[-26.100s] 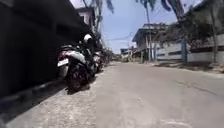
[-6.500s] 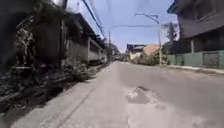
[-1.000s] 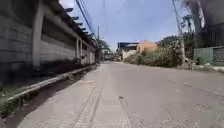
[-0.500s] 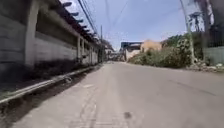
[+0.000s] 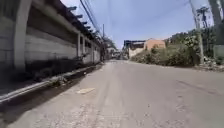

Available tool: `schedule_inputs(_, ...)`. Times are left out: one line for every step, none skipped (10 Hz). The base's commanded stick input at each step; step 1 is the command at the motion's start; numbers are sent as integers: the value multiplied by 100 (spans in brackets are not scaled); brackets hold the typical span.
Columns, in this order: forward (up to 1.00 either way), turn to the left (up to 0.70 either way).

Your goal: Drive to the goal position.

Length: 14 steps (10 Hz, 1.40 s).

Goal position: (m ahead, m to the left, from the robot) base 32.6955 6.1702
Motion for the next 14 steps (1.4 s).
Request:
schedule_inputs(100, 0)
schedule_inputs(100, 0)
schedule_inputs(100, 0)
schedule_inputs(100, 0)
schedule_inputs(100, 0)
schedule_inputs(100, 0)
schedule_inputs(100, -8)
schedule_inputs(100, -30)
schedule_inputs(100, -40)
schedule_inputs(100, -22)
schedule_inputs(100, -1)
schedule_inputs(100, 0)
schedule_inputs(100, 0)
schedule_inputs(100, 0)
